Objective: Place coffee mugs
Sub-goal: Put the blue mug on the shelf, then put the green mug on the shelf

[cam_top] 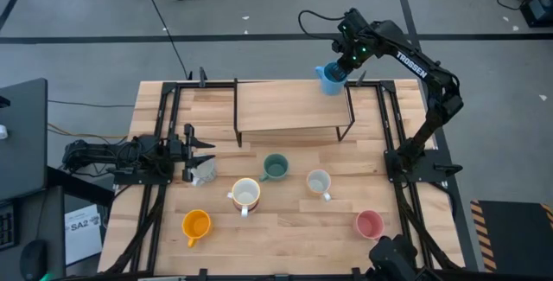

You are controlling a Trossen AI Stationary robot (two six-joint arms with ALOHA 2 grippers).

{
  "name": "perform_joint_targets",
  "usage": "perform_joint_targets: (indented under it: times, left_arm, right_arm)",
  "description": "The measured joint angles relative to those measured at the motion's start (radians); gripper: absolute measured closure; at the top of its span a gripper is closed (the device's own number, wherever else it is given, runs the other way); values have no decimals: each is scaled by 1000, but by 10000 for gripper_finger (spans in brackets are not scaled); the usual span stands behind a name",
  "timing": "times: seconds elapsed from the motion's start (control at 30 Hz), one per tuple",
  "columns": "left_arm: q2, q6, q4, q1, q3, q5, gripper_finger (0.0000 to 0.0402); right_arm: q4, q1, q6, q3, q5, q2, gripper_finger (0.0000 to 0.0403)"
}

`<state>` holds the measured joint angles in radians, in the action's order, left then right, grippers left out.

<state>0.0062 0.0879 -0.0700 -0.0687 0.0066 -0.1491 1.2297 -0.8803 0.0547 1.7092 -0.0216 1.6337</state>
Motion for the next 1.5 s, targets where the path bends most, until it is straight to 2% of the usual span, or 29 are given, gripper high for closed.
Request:
perform_joint_targets:
  times: [0.17,0.5,0.73,1.5]
  left_arm:
    - [0,0,0,0,0,0,253]
    - [0,0,0,0,0,0,253]
    - [0,0,0,0,0,0,253]
    - [0,0,0,0,0,0,253]
  right_arm:
    - [-2,0,0,0,2,0,334]
    - [-2,0,0,0,2,0,259]
    - [-2,0,0,0,2,0,228]
    - [10,0,23,36,6,0,219]
